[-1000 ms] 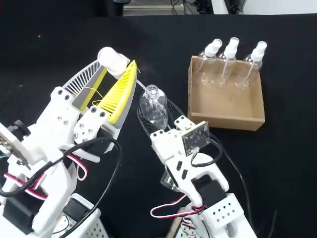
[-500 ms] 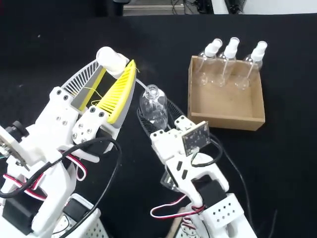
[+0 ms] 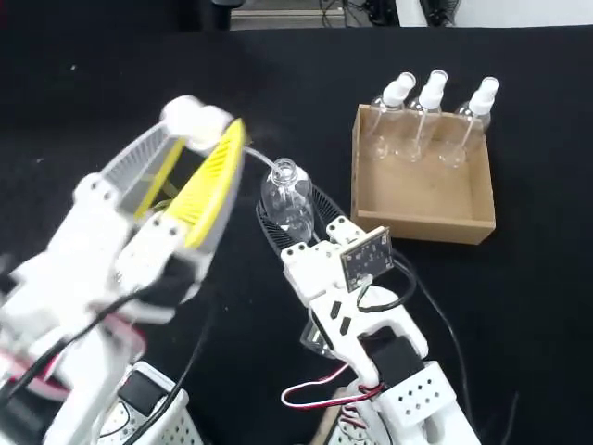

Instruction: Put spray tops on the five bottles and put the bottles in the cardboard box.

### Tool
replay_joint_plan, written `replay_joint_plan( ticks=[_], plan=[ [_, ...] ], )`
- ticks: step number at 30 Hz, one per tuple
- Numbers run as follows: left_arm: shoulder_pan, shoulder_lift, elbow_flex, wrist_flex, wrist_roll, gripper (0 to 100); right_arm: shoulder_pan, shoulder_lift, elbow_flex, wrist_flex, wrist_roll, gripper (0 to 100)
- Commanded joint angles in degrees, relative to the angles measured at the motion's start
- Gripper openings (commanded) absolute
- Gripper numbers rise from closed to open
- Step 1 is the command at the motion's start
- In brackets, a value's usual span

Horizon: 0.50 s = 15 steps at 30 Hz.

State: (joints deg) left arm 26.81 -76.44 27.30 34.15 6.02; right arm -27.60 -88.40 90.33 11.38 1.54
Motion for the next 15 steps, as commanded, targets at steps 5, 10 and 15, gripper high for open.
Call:
replay_joint_plan(
  ticks=[5,10,15],
  plan=[
    [0.48,-2.29,1.54,-4.13,0.09,3,-0.70,-1.01,-0.13,-1.93,-0.44,1.1],
    [0.48,1.05,5.32,-9.58,-0.35,3,-0.70,-1.01,-0.13,-1.93,-0.44,1.1],
    [0.92,3.43,2.59,-5.45,-0.35,3,-0.70,-1.01,-0.13,-1.93,-0.44,1.1]
  ],
)
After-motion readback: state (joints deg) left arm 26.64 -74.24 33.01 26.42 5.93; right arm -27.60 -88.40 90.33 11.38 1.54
